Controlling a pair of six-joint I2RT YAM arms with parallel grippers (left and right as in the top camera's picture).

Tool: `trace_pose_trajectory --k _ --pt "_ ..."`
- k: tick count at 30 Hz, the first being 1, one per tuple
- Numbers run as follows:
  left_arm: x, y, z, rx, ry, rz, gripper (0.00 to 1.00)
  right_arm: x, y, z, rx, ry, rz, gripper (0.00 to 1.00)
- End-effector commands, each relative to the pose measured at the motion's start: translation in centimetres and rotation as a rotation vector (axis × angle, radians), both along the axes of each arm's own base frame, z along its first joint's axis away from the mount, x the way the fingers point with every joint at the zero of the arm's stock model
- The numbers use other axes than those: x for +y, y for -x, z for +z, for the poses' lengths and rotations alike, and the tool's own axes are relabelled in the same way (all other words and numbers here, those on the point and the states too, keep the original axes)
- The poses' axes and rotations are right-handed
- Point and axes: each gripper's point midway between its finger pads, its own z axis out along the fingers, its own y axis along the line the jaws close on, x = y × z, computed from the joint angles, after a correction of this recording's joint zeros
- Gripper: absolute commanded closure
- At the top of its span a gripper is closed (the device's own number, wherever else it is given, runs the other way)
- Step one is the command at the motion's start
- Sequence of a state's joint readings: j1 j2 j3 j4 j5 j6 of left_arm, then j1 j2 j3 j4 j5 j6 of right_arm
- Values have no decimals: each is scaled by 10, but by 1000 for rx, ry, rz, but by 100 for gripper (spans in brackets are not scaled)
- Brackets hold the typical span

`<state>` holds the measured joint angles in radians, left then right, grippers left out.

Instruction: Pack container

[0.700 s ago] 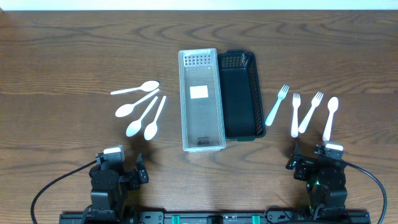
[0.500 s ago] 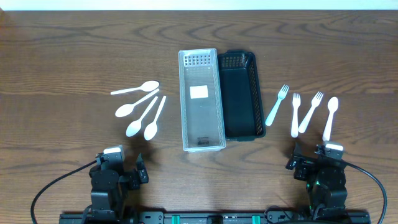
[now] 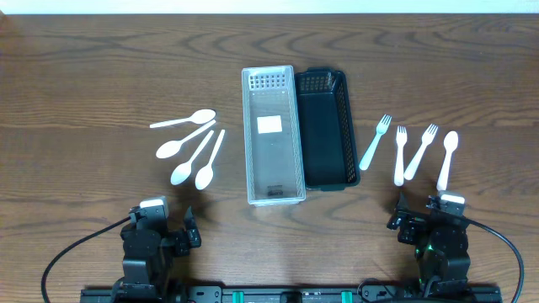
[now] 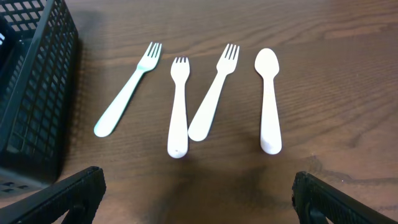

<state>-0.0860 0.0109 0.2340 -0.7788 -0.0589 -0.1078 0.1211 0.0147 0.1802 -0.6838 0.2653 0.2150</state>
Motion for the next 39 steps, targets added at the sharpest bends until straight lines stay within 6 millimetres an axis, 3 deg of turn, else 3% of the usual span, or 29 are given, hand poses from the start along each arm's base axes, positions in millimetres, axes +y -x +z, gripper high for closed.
trace_pose_trajectory --k 1,11,15,19,27,31,39 --pt "2 0 0 -5 -4 8 2 -2 0 -5 7 13 -8 1" --pt "0 -22 35 -172 20 14 2 0 0 -5 8 5 5 1" --pt "-7 -27 45 -219 44 -18 2 25 -5 -1 -21 -121 100 1" --pt "-7 -26 41 -194 72 0 2 55 -8 10 -59 -218 248 1" --pt "-7 -34 54 -65 97 29 2 69 -11 36 -57 -255 321 1" --pt "-8 -56 74 33 79 37 2 66 -21 60 4 -236 296 1" --pt "-12 -127 114 210 -7 -13 2 34 -80 101 253 -174 99 1"
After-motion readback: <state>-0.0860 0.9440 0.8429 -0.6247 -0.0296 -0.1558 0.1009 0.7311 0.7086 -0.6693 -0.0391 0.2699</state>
